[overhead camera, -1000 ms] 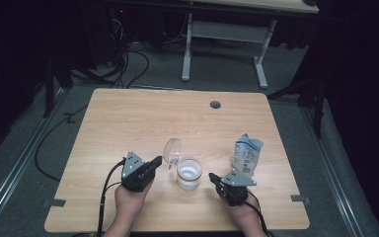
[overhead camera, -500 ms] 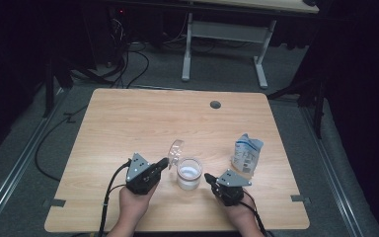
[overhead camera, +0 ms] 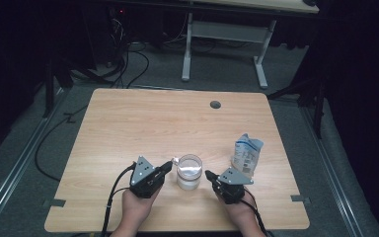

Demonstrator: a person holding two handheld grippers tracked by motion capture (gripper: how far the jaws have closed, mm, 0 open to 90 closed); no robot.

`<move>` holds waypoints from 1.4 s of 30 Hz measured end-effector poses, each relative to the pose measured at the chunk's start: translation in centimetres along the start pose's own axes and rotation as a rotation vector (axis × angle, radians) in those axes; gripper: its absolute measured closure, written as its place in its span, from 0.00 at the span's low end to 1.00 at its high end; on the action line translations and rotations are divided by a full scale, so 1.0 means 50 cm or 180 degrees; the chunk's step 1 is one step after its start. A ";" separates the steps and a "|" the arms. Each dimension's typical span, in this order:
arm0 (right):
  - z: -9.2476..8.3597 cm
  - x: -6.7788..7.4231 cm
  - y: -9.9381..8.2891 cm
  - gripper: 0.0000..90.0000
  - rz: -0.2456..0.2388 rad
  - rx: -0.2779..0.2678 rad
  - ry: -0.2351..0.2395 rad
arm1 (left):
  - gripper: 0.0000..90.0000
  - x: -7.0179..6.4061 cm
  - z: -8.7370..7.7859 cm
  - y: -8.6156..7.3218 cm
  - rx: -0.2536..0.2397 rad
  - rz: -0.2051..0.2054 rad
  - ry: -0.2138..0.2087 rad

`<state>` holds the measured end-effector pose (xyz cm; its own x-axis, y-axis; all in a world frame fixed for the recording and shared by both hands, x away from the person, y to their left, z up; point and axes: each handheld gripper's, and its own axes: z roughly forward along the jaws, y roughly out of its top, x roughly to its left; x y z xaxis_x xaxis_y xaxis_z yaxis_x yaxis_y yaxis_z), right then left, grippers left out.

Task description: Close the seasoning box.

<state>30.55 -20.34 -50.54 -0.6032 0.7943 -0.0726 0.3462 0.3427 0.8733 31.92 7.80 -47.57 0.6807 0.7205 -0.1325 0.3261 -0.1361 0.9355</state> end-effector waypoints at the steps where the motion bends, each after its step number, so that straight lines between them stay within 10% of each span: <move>1: 0.000 0.001 0.004 1.00 -0.0008 -0.0023 -0.0006 | 0.99 0.004 -0.002 -0.004 0.0011 -0.0002 0.0030; 7: -0.002 -0.002 0.022 1.00 0.0002 -0.0114 -0.0019 | 0.94 0.057 -0.040 -0.044 0.0246 0.0081 0.0333; 11: 0.002 -0.002 0.023 1.00 -0.0025 -0.0107 -0.0011 | 0.88 0.097 -0.077 -0.077 -0.0056 -0.0607 0.0496; 13: 0.002 -0.001 0.022 1.00 -0.0034 -0.0125 0.0010 | 0.84 0.130 -0.104 -0.086 0.0135 -0.0338 0.0621; 18: -0.002 0.005 0.024 1.00 -0.0067 -0.0121 0.0007 | 0.77 0.166 -0.119 -0.103 0.0223 -0.0364 0.0771; 42: 0.015 0.084 0.028 1.00 -0.0262 -0.0108 0.0372 | 0.71 0.163 -0.117 -0.100 0.0186 -0.0257 0.0726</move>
<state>29.02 -16.15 -49.97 -0.7088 0.6997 -0.0897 0.2689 0.3856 0.8826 32.01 18.32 -51.41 0.4873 0.8646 -0.1226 0.4154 -0.1060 0.9034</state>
